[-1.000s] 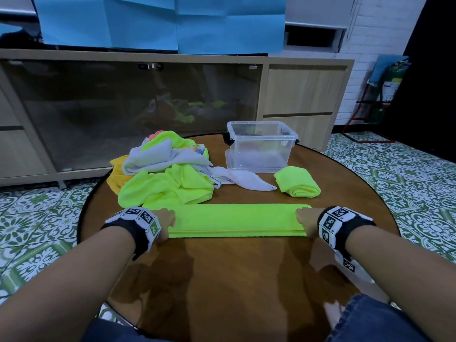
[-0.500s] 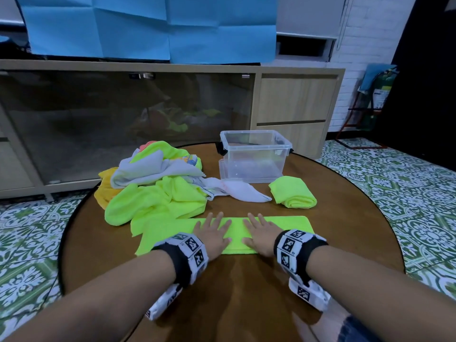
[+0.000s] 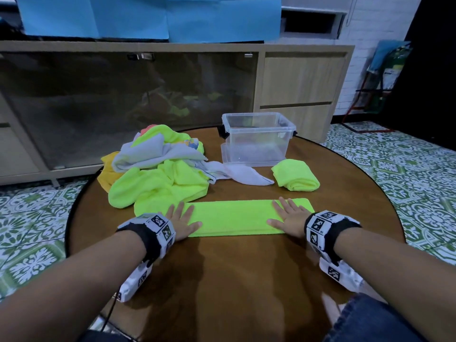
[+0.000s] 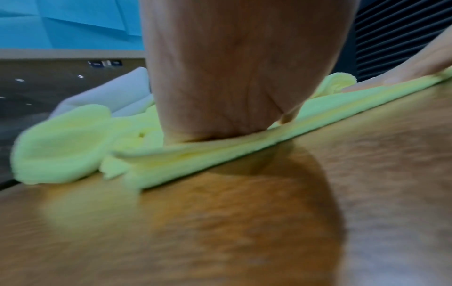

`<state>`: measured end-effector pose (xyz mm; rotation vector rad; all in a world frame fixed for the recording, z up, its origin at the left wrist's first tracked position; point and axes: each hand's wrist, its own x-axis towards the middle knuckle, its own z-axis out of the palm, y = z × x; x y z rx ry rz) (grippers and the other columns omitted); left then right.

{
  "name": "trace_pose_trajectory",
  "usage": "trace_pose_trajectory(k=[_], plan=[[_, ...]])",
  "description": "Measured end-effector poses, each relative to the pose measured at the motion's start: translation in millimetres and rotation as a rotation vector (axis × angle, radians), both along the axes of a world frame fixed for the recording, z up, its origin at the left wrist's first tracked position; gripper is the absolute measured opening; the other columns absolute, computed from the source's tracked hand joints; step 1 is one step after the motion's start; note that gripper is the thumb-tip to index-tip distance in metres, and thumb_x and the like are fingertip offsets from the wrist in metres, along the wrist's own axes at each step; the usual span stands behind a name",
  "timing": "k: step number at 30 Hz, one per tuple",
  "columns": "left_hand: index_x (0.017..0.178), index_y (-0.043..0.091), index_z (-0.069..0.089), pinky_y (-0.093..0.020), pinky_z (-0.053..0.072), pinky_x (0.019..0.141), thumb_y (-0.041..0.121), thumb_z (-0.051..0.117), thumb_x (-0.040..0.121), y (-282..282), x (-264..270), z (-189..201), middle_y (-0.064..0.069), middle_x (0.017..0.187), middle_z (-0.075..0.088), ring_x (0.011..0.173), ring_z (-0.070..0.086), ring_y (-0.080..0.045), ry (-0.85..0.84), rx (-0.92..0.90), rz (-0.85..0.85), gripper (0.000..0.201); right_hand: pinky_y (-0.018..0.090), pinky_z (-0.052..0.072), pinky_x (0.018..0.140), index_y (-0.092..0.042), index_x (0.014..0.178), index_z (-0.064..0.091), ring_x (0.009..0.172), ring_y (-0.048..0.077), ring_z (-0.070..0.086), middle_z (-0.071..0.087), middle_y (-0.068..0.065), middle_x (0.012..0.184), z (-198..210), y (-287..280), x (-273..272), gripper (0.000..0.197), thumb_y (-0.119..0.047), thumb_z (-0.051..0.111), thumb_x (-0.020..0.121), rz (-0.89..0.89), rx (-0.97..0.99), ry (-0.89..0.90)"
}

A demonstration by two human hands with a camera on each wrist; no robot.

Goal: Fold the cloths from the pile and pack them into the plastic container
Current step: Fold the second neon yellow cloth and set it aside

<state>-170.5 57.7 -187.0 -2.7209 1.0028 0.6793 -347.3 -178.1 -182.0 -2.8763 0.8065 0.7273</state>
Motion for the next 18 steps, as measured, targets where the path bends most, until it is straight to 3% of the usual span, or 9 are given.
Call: trace_pose_trajectory(k=[7, 9, 11, 12, 13, 15, 16, 18], plan=[[0.150, 0.016, -0.009, -0.039, 0.004, 0.117, 0.053, 0.019, 0.099, 30.2, 11.0, 9.0, -0.006, 0.157, -0.017, 0.146, -0.010, -0.026, -0.023, 0.028, 0.151, 0.070, 0.043, 0.000, 0.118, -0.018, 0.151, -0.006, 0.146, 0.025, -0.009, -0.014, 0.003, 0.158, 11.0, -20.5, -24.4, 0.075, -0.062, 0.016, 0.095, -0.157, -0.114, 0.055], [0.150, 0.010, -0.004, -0.039, 0.004, 0.118, 0.061, 0.013, 0.095, 23.6, 3.9, 15.0, -0.009, 0.158, -0.010, 0.146, -0.005, -0.024, -0.093, 0.048, 0.178, 0.078, 0.043, -0.001, 0.118, -0.014, 0.151, -0.006, 0.146, 0.025, -0.010, -0.016, 0.005, 0.157, 17.5, -18.2, -23.6, 0.077, -0.062, 0.015, 0.095, -0.149, -0.199, 0.017], [0.150, 0.005, -0.001, -0.038, 0.005, 0.119, 0.084, -0.014, 0.068, 8.5, -4.6, 21.7, -0.012, 0.158, -0.005, 0.146, -0.002, -0.024, -0.164, 0.032, 0.173, 0.114, 0.042, 0.000, 0.118, -0.011, 0.151, -0.007, 0.146, 0.025, -0.011, -0.019, 0.007, 0.156, 23.4, -9.9, -15.0, 0.075, -0.059, 0.013, 0.096, -0.105, -0.229, -0.080], [0.150, 0.005, -0.002, -0.037, 0.005, 0.119, 0.086, -0.027, 0.051, -0.3, -8.9, 23.6, -0.013, 0.158, -0.005, 0.146, -0.001, -0.024, -0.184, 0.014, 0.141, 0.130, 0.042, 0.001, 0.118, -0.010, 0.150, -0.007, 0.146, 0.026, -0.010, -0.020, 0.008, 0.156, 24.7, -4.2, -8.6, 0.074, -0.057, 0.013, 0.097, -0.079, -0.202, -0.116], [0.150, 0.006, -0.004, -0.038, 0.006, 0.119, 0.084, -0.028, 0.055, -8.5, -12.9, 23.0, -0.013, 0.158, -0.008, 0.146, -0.003, -0.025, -0.194, -0.021, 0.078, 0.125, 0.041, 0.003, 0.118, -0.009, 0.150, -0.007, 0.146, 0.026, -0.010, -0.019, 0.009, 0.156, 24.3, 1.7, -1.9, 0.073, -0.055, 0.014, 0.098, -0.055, -0.154, -0.130], [0.150, 0.012, -0.008, -0.041, 0.007, 0.119, 0.059, -0.001, 0.093, -23.3, -23.5, 20.3, -0.011, 0.157, -0.013, 0.146, -0.007, -0.027, -0.212, -0.076, -0.085, 0.075, 0.041, 0.006, 0.118, -0.011, 0.150, -0.008, 0.146, 0.027, -0.009, -0.019, 0.009, 0.156, 17.9, 10.5, 7.6, 0.070, -0.052, 0.015, 0.099, -0.032, -0.030, -0.097], [0.150, 0.014, -0.009, -0.042, 0.007, 0.119, 0.048, 0.008, 0.100, -30.3, -27.8, 17.7, -0.010, 0.157, -0.015, 0.146, -0.009, -0.028, -0.188, -0.109, -0.143, 0.063, 0.041, 0.007, 0.117, -0.012, 0.150, -0.009, 0.146, 0.027, -0.009, -0.019, 0.008, 0.156, 13.1, 11.8, 8.7, 0.069, -0.052, 0.016, 0.099, -0.031, 0.017, -0.064], [0.150, 0.017, -0.011, -0.042, 0.004, 0.118, 0.045, 0.012, 0.101, -42.9, -39.4, 12.3, -0.008, 0.156, -0.018, 0.145, -0.011, -0.027, -0.152, -0.117, -0.216, 0.061, 0.041, 0.006, 0.118, -0.016, 0.150, -0.012, 0.146, 0.027, -0.010, -0.021, 0.007, 0.156, 3.4, 9.0, 5.7, 0.069, -0.054, 0.016, 0.098, -0.026, 0.044, -0.014]])
